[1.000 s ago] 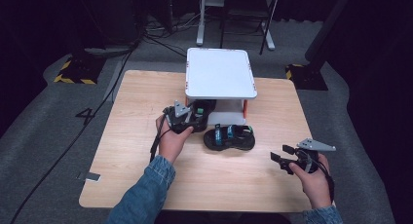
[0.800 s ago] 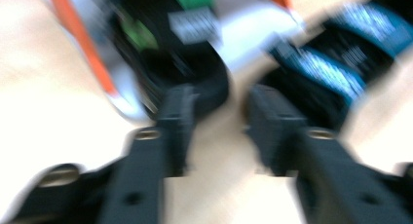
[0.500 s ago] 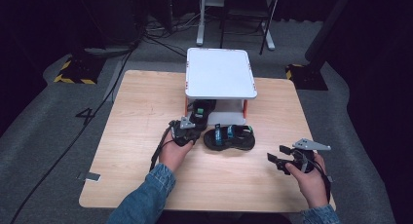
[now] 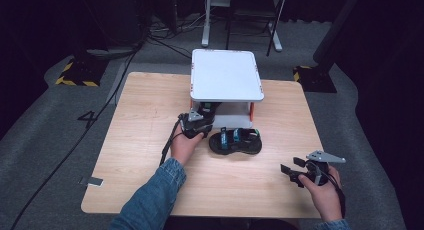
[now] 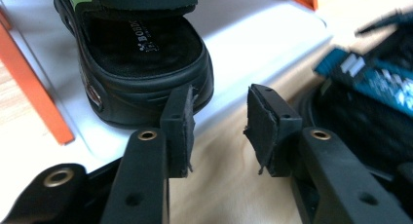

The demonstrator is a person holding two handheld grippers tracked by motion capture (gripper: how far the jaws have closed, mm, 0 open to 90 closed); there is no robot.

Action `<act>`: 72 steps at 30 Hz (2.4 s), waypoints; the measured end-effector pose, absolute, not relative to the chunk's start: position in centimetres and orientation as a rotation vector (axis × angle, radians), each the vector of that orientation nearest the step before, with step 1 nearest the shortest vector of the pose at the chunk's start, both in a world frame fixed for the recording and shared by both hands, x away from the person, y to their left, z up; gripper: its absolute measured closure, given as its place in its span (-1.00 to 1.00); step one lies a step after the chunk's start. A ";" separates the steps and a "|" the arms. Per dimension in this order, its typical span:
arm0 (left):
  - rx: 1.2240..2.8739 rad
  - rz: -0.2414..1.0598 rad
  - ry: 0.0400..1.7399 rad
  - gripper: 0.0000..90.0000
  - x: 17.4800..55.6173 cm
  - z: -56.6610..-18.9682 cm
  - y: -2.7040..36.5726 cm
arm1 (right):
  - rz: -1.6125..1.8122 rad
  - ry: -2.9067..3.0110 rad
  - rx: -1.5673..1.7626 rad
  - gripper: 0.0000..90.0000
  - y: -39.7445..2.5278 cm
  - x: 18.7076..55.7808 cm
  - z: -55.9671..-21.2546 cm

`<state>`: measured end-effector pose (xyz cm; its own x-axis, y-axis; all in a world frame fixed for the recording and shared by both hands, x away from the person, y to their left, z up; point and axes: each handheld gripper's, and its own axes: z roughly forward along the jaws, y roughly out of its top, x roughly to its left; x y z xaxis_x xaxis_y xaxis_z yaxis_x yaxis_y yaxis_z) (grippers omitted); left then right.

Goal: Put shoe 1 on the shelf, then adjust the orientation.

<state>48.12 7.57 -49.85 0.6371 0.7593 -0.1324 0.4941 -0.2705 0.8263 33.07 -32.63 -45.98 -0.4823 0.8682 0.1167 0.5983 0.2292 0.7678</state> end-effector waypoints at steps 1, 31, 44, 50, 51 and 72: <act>1.932 0.369 0.980 0.28 48.3 -49.8 7.4 | 1.122 2.163 1.368 -0.23 -32.8 33.0 -46.0; 1.930 0.423 0.960 -0.34 42.8 -44.1 10.2 | 1.176 2.159 1.320 -0.23 -32.0 34.1 -44.8; 2.085 0.418 1.013 -0.46 37.3 -43.2 15.5 | 1.217 2.183 1.256 -0.25 -30.6 35.1 -43.9; 2.105 0.407 1.057 -0.46 36.6 -44.7 17.3 | 1.226 2.241 1.216 -0.34 -29.3 35.8 -44.0; 2.105 0.403 1.063 -0.46 36.6 -44.9 17.5 | 1.228 2.248 1.206 -0.36 -29.1 36.0 -43.9; 2.046 0.364 1.197 -0.43 35.2 -47.2 21.5 | 1.171 2.362 1.053 -0.57 -24.5 41.0 -44.4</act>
